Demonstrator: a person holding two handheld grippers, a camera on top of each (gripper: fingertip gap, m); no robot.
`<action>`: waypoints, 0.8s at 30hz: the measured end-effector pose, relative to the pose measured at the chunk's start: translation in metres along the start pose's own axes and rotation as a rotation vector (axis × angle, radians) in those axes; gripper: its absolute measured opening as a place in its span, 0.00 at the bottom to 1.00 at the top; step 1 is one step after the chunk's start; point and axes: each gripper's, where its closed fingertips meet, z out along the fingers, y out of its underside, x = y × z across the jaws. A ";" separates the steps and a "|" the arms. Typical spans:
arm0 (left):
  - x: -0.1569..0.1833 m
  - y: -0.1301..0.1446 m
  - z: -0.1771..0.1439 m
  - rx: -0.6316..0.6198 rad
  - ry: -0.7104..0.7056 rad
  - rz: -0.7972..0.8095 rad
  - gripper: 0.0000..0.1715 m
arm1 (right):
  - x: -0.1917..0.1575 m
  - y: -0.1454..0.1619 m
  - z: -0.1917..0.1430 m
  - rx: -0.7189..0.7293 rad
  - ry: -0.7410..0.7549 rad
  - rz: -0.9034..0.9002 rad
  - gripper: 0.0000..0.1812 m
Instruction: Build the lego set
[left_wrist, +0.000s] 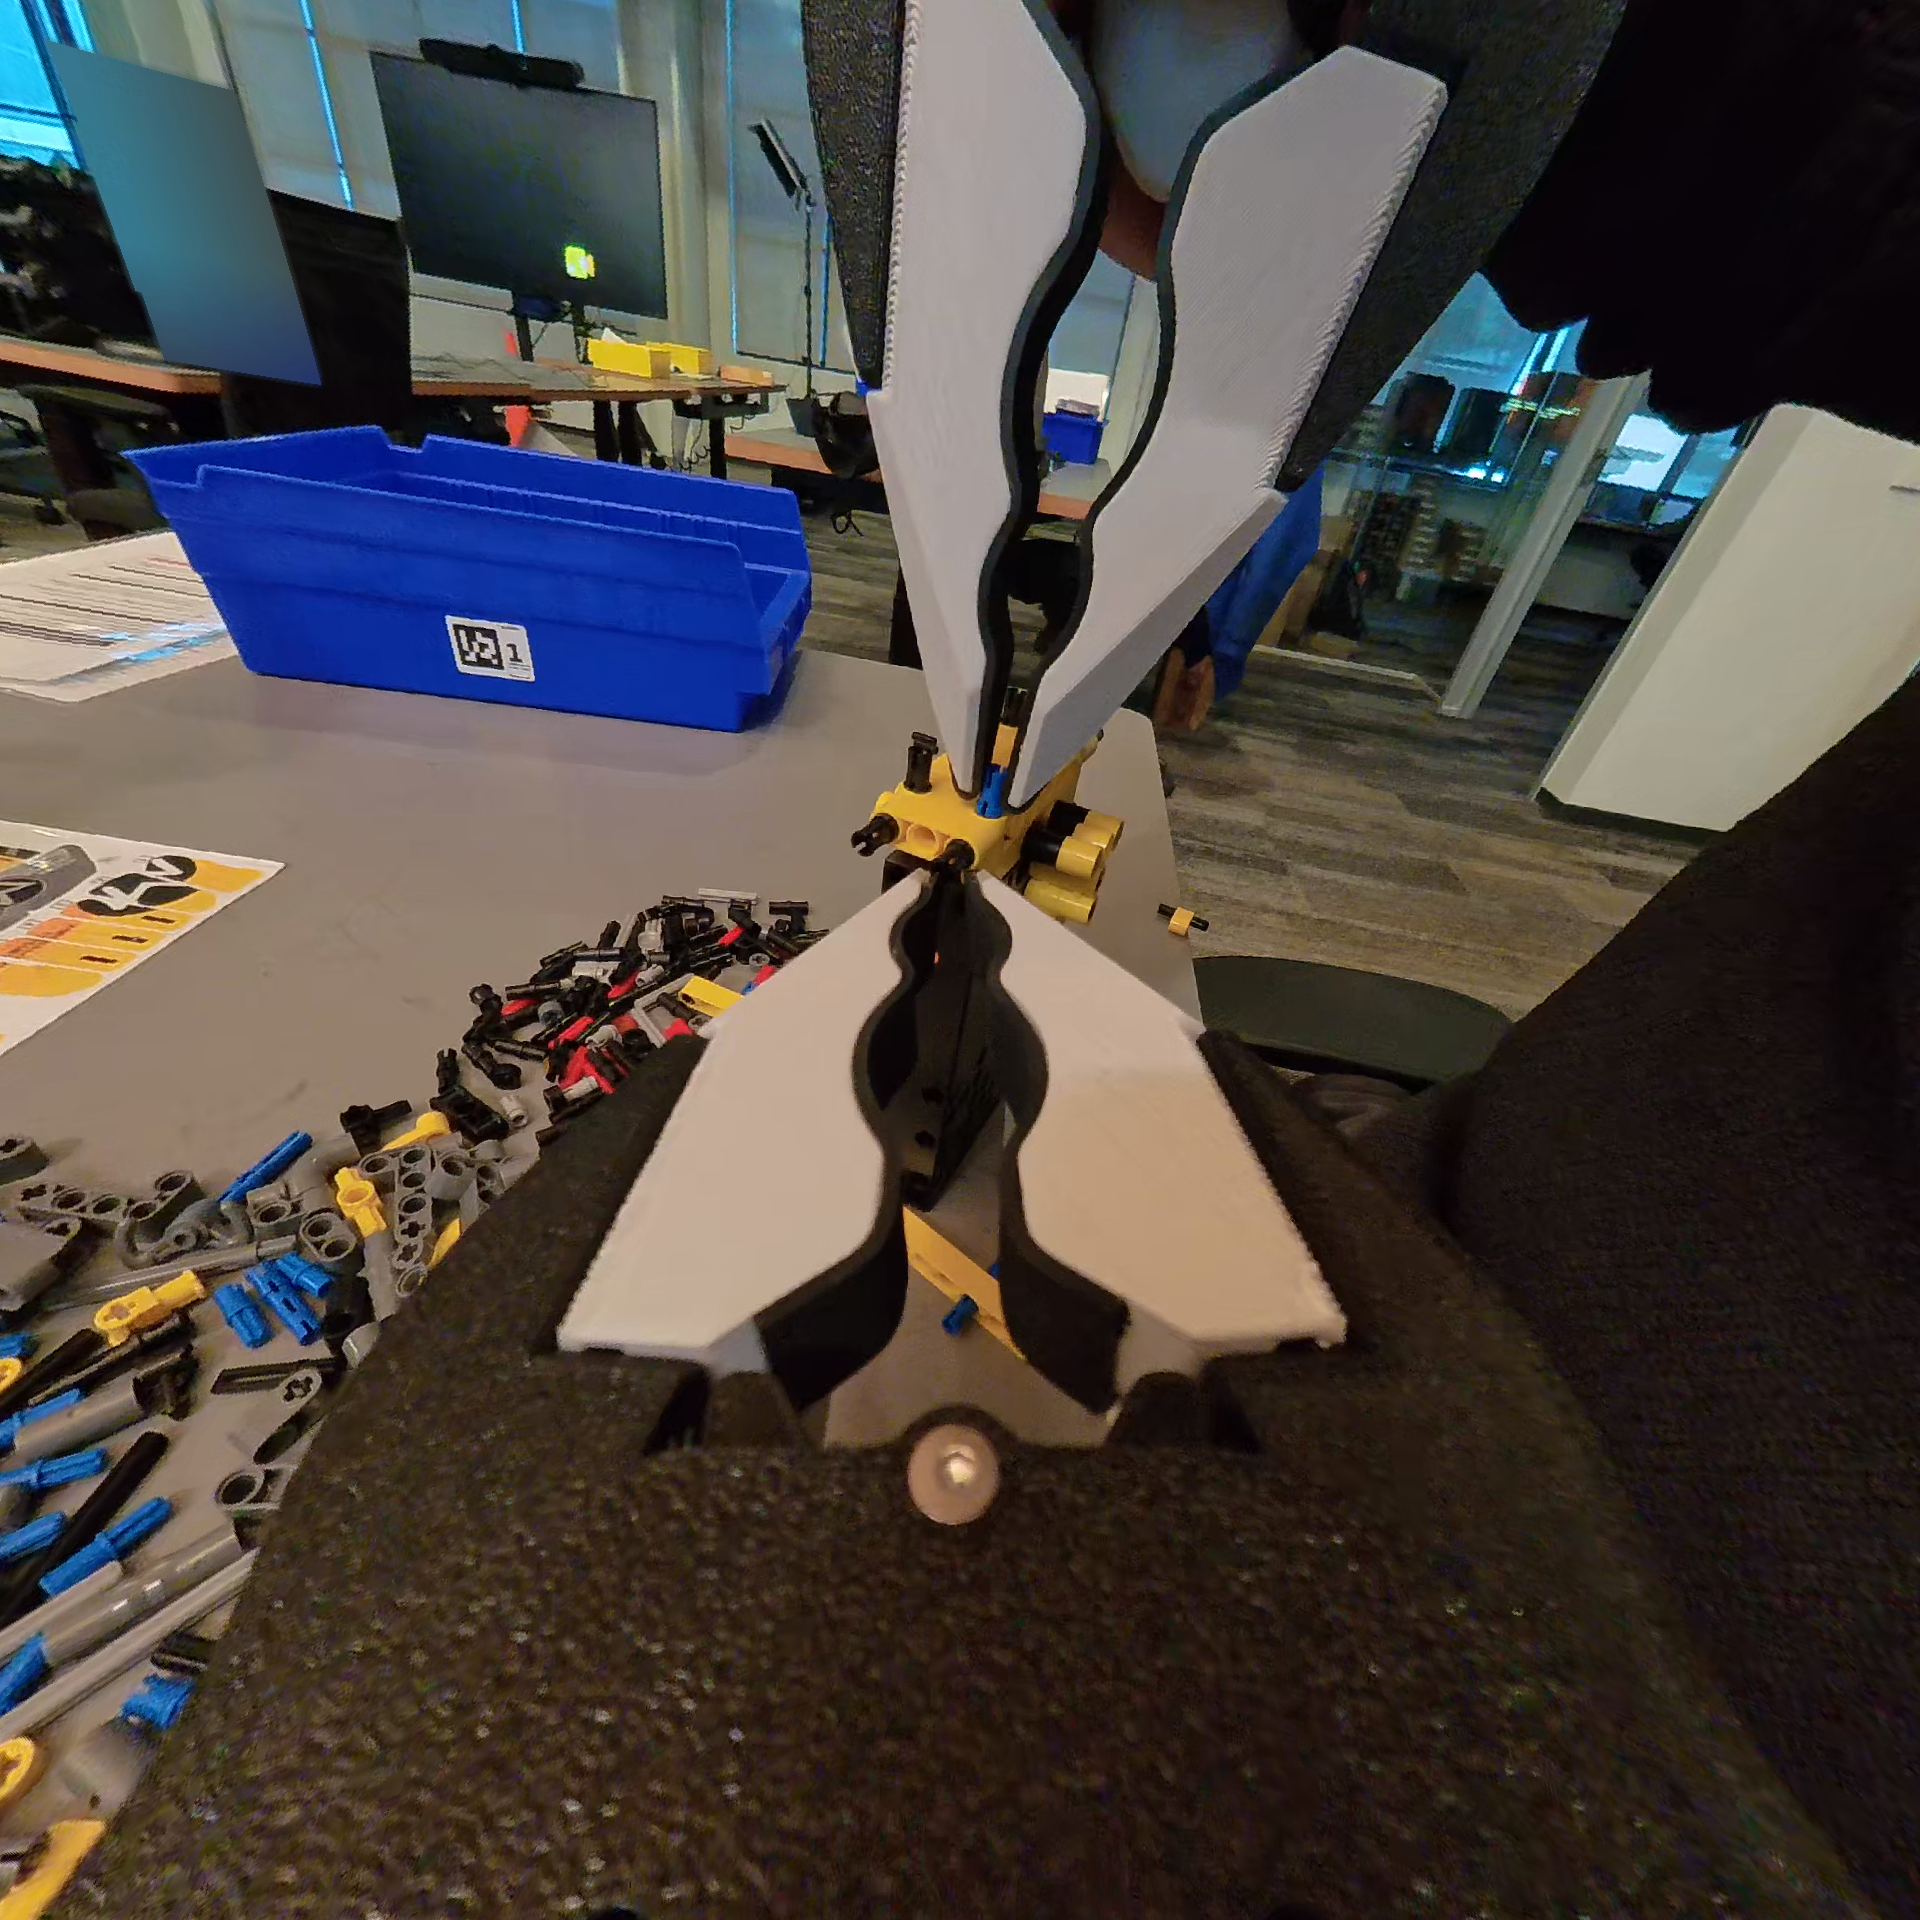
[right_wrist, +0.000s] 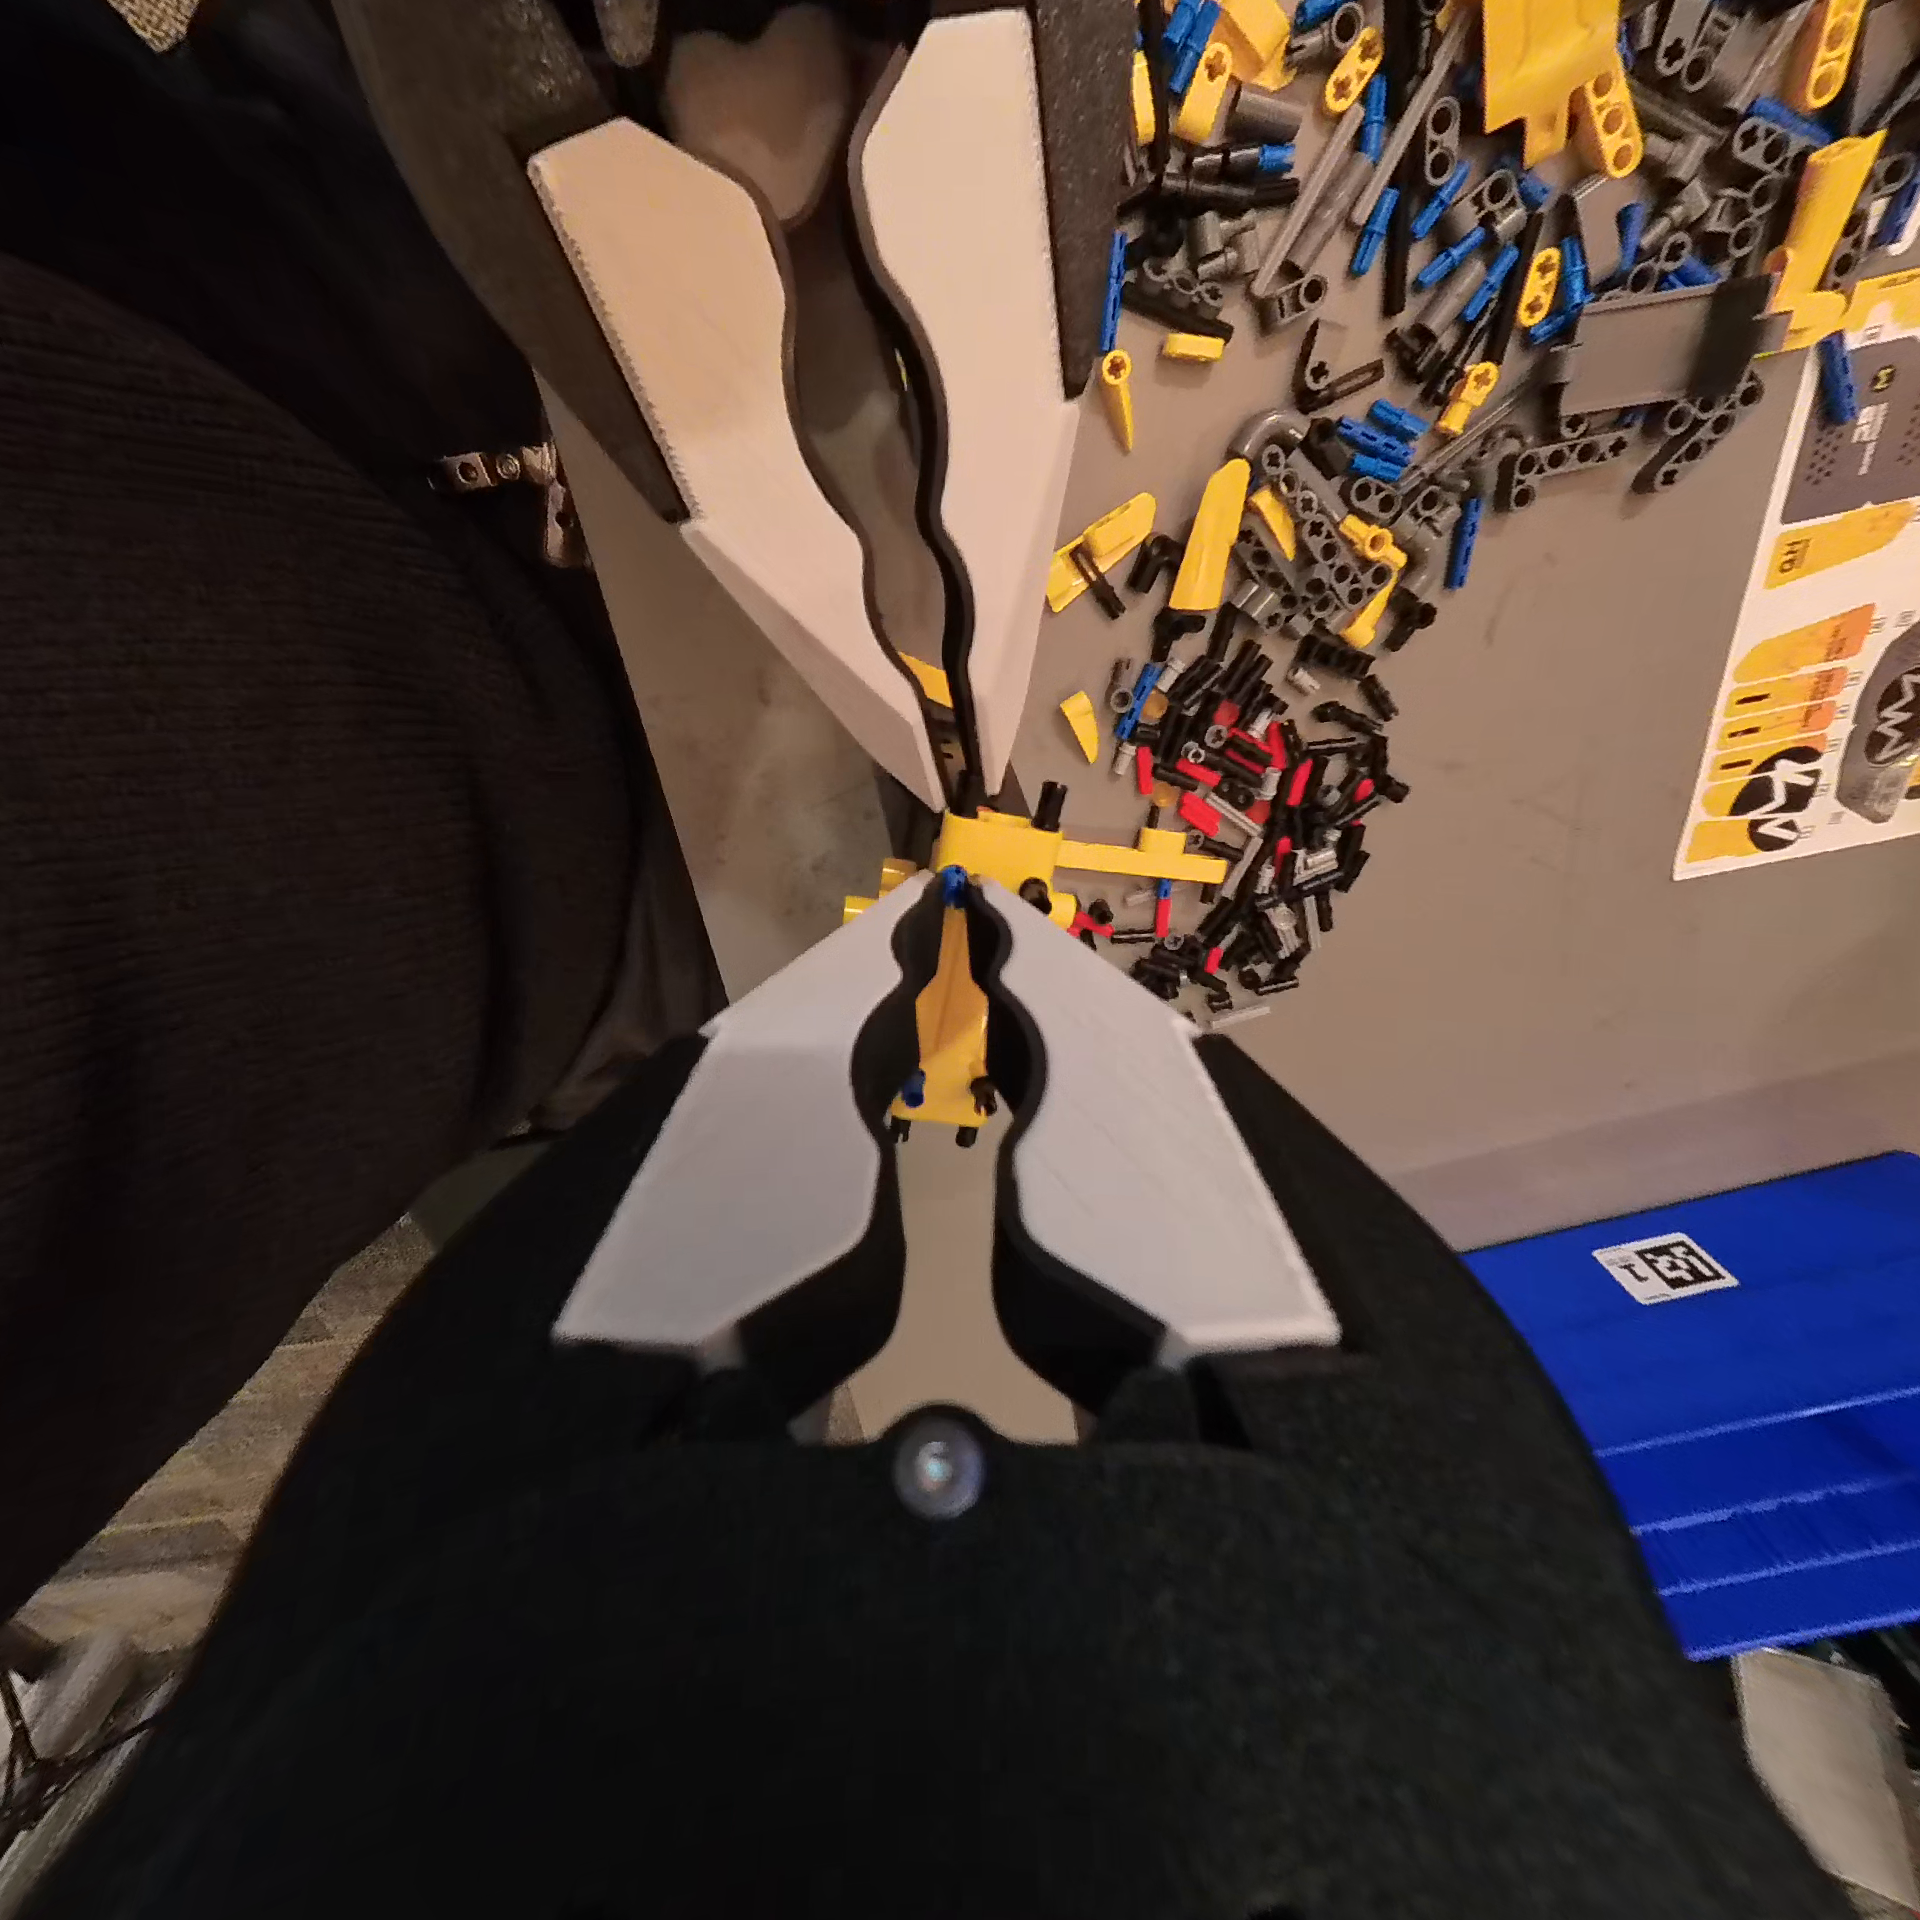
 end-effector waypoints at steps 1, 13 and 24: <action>0.000 0.000 0.000 0.000 0.000 0.000 0.02 | 0.000 0.000 0.000 0.002 0.002 -0.001 0.02; 0.003 -0.001 -0.002 0.010 0.021 0.016 0.04 | -0.010 0.002 -0.021 0.369 -0.013 0.136 0.19; -0.002 0.000 -0.002 0.013 -0.004 0.024 0.06 | 0.036 0.046 -0.034 0.968 0.179 0.341 0.21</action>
